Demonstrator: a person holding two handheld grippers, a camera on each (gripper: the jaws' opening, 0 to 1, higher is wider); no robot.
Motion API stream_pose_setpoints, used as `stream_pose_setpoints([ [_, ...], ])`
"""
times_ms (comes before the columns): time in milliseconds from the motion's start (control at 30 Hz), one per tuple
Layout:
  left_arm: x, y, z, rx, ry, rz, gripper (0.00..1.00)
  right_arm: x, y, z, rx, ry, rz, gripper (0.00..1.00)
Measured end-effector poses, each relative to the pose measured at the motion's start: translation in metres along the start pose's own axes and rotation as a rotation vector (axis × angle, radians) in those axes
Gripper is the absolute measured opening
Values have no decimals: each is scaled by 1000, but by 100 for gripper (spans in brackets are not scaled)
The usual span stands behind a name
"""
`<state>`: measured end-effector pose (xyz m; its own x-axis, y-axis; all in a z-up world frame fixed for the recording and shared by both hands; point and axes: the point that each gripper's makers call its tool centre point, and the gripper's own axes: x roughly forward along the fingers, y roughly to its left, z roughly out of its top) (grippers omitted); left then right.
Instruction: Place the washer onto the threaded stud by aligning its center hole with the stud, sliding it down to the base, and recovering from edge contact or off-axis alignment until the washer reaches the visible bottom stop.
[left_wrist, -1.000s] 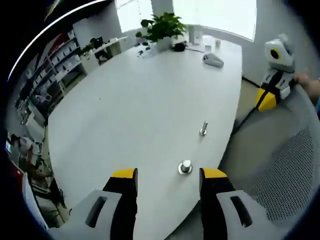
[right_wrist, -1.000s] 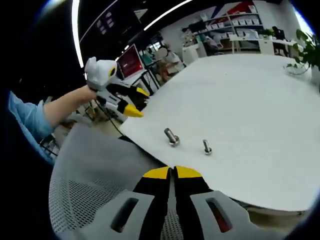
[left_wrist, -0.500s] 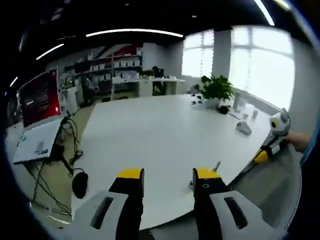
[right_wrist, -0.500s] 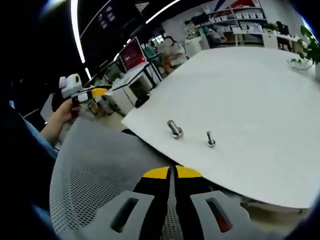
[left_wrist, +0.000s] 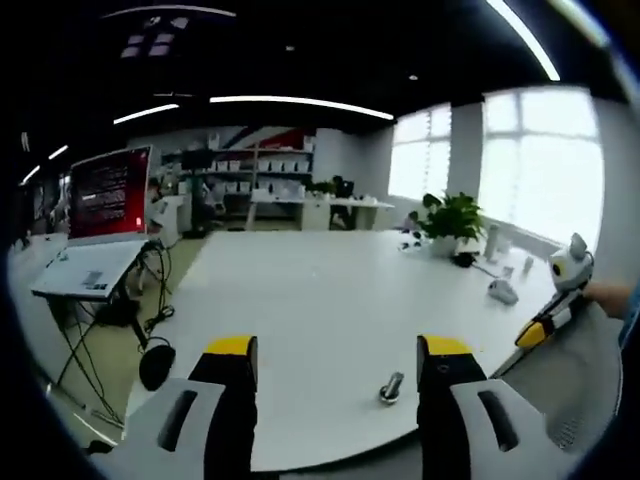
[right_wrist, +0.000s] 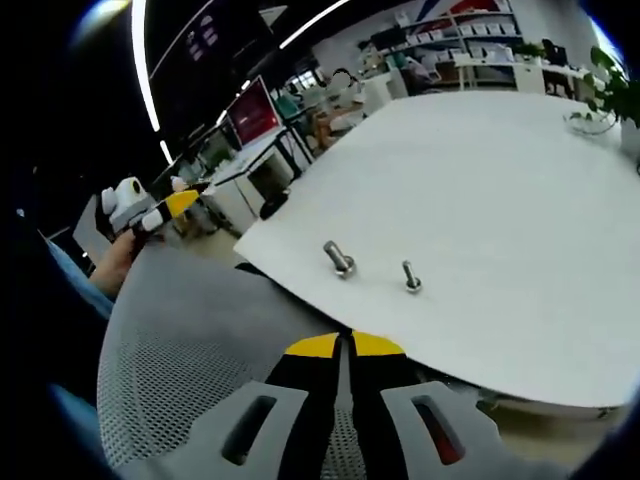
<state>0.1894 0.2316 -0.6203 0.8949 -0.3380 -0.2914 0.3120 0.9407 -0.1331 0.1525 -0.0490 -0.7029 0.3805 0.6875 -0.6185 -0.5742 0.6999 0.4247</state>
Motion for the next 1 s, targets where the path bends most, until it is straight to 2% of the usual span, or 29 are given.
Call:
stream_pose_setpoints([
  [67,4,-4,-7,-13,-1,-21,67,0,0,0,-2,-3,-3,6],
  [167,1,-1,-8,-8,0,-19,58,0,0,0,1,-2,0,6],
  [200,2,0,-8,-51,-9,-28,58,0,1,0,-2,-1,1,6],
  [267,3,-1,-13,-107,13,-29,61,0,1,0,-1,-2,1,8],
  [400,2,0,-17,-80,31,-15,59,0,-1,-2,15,-3,0,18],
  [533,2,5,-24,-126,67,-4,59,0,-3,-3,21,-2,-14,27],
  [600,0,6,-38,-134,141,2,58,0,-3,-2,34,-16,-17,34],
  [667,1,5,-35,-120,126,-4,55,-1,-5,-2,40,-22,-26,36],
  [800,1,8,-39,-123,147,7,55,-1,-10,-4,54,-13,-56,42],
  [1000,1,13,-40,-147,143,25,56,-1,-15,-7,64,-4,-89,51],
])
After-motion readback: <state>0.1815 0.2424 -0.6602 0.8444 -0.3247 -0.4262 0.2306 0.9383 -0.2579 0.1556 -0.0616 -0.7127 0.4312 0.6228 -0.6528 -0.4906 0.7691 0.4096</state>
